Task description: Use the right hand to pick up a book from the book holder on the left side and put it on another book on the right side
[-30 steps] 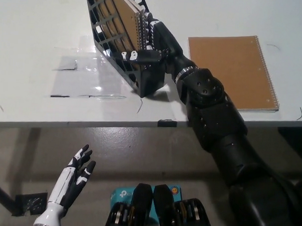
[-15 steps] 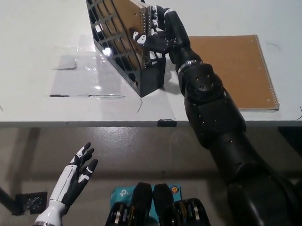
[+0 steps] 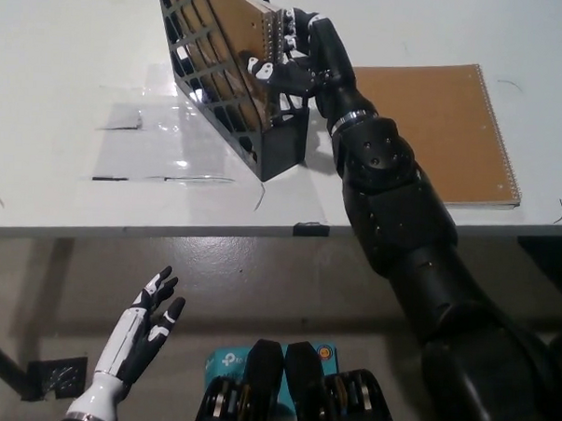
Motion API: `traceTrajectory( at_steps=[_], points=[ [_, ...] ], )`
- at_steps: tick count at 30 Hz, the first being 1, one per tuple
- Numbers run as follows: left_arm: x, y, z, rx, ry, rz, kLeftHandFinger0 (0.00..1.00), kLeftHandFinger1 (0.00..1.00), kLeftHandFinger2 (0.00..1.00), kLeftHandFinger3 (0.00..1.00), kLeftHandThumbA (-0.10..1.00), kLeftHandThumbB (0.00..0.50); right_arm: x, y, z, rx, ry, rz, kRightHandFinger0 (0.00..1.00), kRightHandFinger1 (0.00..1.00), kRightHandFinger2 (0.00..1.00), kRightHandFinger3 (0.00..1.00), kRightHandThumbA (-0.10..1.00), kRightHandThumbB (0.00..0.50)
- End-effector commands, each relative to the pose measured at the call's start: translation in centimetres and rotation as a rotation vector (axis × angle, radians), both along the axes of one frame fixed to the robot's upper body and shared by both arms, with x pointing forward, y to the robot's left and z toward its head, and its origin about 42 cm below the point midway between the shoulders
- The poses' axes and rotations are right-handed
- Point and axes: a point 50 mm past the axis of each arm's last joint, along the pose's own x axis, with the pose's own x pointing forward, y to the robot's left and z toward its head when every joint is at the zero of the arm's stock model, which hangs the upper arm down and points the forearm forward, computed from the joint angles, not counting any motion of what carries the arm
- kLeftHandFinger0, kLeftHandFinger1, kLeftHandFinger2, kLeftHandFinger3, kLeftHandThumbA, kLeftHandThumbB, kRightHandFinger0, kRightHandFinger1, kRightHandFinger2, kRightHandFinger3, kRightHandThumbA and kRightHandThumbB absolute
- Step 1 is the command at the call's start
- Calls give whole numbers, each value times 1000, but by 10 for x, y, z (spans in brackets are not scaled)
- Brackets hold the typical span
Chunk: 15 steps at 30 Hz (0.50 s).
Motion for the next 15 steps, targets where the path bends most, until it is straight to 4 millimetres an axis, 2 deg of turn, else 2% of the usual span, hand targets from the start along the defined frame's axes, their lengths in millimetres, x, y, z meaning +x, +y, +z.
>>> traceTrajectory(
  at_steps=[1, 2, 3, 5, 7, 11, 12, 15],
  points=[
    [8, 1, 12, 13, -55, -36, 847, 1000, 1000, 1000, 868, 157, 5, 16, 73, 174, -129, 48, 1, 347, 718, 762, -100, 102],
    [7, 1, 11, 11, -57, -36, 847, 1000, 1000, 1000, 869, 157, 7, 14, 88, 295, -82, 85, 0, 368, 736, 794, -100, 115],
    [6, 1, 11, 10, -57, -35, 846, 1000, 1000, 1000, 870, 159, 8, 14, 92, 328, -66, 94, 0, 385, 757, 799, -100, 118],
    [5, 1, 11, 17, -61, -35, 831, 1000, 1000, 1000, 883, 146, 8, 13, 120, 466, -35, 139, 0, 375, 763, 794, -100, 108],
    [6, 0, 12, 12, -61, -38, 831, 1000, 1000, 1000, 883, 138, 8, 10, 144, 568, -28, 183, 0, 403, 799, 857, -100, 109],
    [8, 0, 13, 5, -59, -37, 814, 988, 1000, 1000, 891, 142, 6, 5, 179, 660, -35, 220, 0, 416, 811, 892, -100, 74],
    [8, 0, 13, 6, -65, -37, 803, 980, 1000, 1000, 887, 127, 4, 4, 191, 693, -33, 222, 0, 401, 806, 902, -100, 81],
    [8, 1, 13, 8, -62, -33, 787, 971, 1000, 1000, 902, 145, 1, 3, 209, 713, -43, 227, 0, 373, 775, 900, -100, 69]
  ],
)
